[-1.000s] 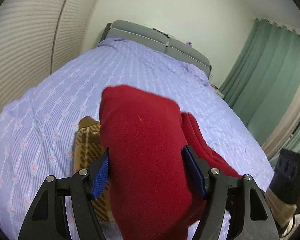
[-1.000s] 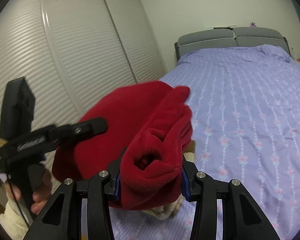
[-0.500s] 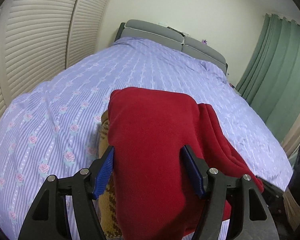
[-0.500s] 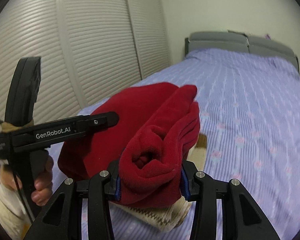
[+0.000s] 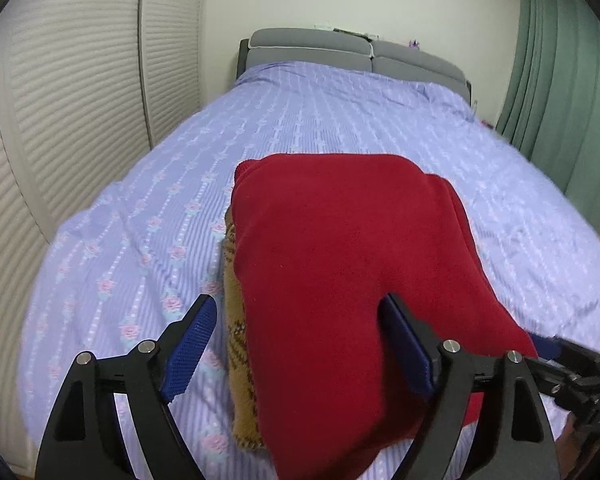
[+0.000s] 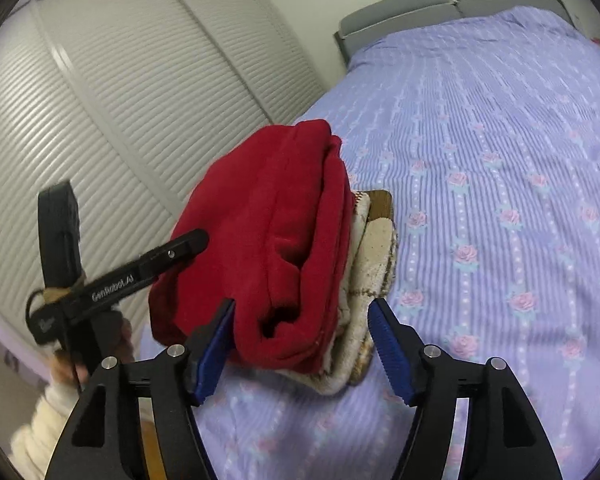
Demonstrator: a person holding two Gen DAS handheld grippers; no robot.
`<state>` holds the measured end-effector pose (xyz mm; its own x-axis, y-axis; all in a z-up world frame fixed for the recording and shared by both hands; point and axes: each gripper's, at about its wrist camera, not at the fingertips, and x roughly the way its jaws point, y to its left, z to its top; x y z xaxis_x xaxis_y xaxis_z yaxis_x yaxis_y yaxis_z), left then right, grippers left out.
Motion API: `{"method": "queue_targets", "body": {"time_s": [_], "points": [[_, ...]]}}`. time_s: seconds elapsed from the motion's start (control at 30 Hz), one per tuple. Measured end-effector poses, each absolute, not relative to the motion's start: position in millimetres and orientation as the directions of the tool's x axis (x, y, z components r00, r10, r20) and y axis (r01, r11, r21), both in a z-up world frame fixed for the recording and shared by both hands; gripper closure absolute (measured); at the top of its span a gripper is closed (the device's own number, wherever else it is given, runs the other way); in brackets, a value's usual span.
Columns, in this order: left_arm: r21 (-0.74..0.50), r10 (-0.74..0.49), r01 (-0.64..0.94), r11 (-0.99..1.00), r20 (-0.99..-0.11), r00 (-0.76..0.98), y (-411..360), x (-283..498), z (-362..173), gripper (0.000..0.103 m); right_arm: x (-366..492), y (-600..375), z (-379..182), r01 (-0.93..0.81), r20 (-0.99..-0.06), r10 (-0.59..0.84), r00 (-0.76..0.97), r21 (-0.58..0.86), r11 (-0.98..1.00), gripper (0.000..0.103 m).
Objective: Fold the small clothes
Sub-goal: 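Lower the bundle onto the folded clothes stack and open both grippers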
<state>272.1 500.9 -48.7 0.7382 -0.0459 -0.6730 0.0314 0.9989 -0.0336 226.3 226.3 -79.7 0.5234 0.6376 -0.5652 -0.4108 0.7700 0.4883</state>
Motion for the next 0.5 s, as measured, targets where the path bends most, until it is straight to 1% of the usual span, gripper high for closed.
{"method": "queue_targets", "body": {"time_s": [0.13,0.27,0.3,0.33,0.4,0.43,0.47,0.5], "points": [[0.031,0.024,-0.005,1.0,-0.67,0.742,490.7,261.7,-39.5,0.018,217.1,207.6,-75.4,-0.411,-0.558,0.65,0.516,0.505,0.759,0.036],[0.069,0.068,-0.03,0.997,-0.642,0.763,476.7,243.0,-24.5,0.018,201.7,187.6,-59.3,-0.431,-0.547,0.615,0.567,0.44,0.788,0.035],[0.08,0.083,-0.042,0.996,-0.636,0.767,473.0,239.4,-21.6,0.018,197.3,177.1,-52.5,-0.427,-0.542,0.609,0.58,0.434,0.793,0.032],[0.092,0.1,-0.054,0.994,-0.626,0.773,465.6,232.3,-15.3,0.018,195.1,169.8,-48.7,-0.423,-0.539,0.605,0.586,0.432,0.796,0.026],[0.109,0.113,-0.058,0.992,-0.616,0.78,452.0,222.3,-7.1,0.018,189.4,150.5,-38.8,-0.409,-0.535,0.578,0.617,0.41,0.815,0.02],[0.117,0.114,-0.054,0.992,-0.602,0.79,439.5,212.5,-0.4,0.016,184.8,142.5,-33.3,-0.406,-0.533,0.565,0.63,0.394,0.825,0.017],[0.129,0.124,-0.057,0.99,-0.602,0.789,431.6,207.9,2.7,0.011,180.8,133.8,-28.6,-0.404,-0.53,0.552,0.644,0.378,0.833,0.015],[0.143,0.132,-0.055,0.988,-0.604,0.786,419.5,202.0,6.9,0.01,177.3,124.7,-23.6,-0.398,-0.532,0.532,0.659,0.353,0.847,0.012]]}}
